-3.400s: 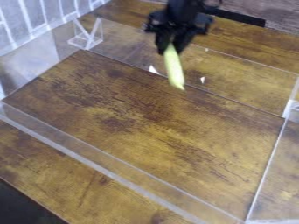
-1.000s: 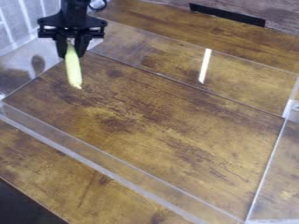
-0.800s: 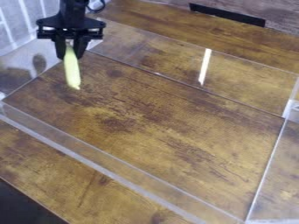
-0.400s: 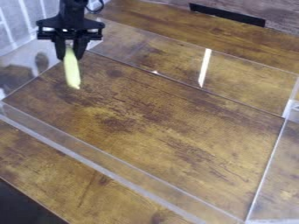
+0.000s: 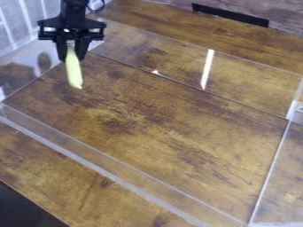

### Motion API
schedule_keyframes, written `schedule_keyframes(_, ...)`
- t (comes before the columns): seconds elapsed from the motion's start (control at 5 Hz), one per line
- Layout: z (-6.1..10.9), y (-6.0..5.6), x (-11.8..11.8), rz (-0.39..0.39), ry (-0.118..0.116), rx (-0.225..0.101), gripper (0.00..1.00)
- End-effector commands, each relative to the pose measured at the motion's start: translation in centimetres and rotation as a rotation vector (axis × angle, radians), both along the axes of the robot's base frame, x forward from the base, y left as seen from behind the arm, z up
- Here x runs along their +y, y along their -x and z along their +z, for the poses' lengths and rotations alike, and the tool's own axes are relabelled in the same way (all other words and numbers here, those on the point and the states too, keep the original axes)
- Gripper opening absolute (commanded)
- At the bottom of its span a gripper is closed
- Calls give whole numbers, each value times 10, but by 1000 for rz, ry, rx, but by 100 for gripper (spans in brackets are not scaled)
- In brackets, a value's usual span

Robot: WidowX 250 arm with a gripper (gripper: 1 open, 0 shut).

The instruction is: Move the green spoon to the left

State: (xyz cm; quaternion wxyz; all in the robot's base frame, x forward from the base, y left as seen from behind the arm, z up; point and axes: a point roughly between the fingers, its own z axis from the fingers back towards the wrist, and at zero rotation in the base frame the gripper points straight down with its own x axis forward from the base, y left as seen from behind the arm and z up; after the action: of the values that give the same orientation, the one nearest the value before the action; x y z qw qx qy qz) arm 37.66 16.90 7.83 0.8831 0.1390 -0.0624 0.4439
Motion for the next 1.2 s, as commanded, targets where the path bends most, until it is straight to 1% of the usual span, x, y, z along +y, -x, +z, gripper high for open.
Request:
schedule_keyframes(0.0,24,-4,10,18,-3,-51,0)
schedule_keyframes(0.2,26,-5,12,25,11,-45,100)
schedule_keyframes(0.4,32,-8,15,36,41,-48,100)
schedule_keyframes(0.6,34,-12,16,42,62,-49,100)
schedule_keyframes(0.8,39,-15,15,44,86,-48,100)
schedule_keyframes(1.0,46,-19,15,48,115,-49,100)
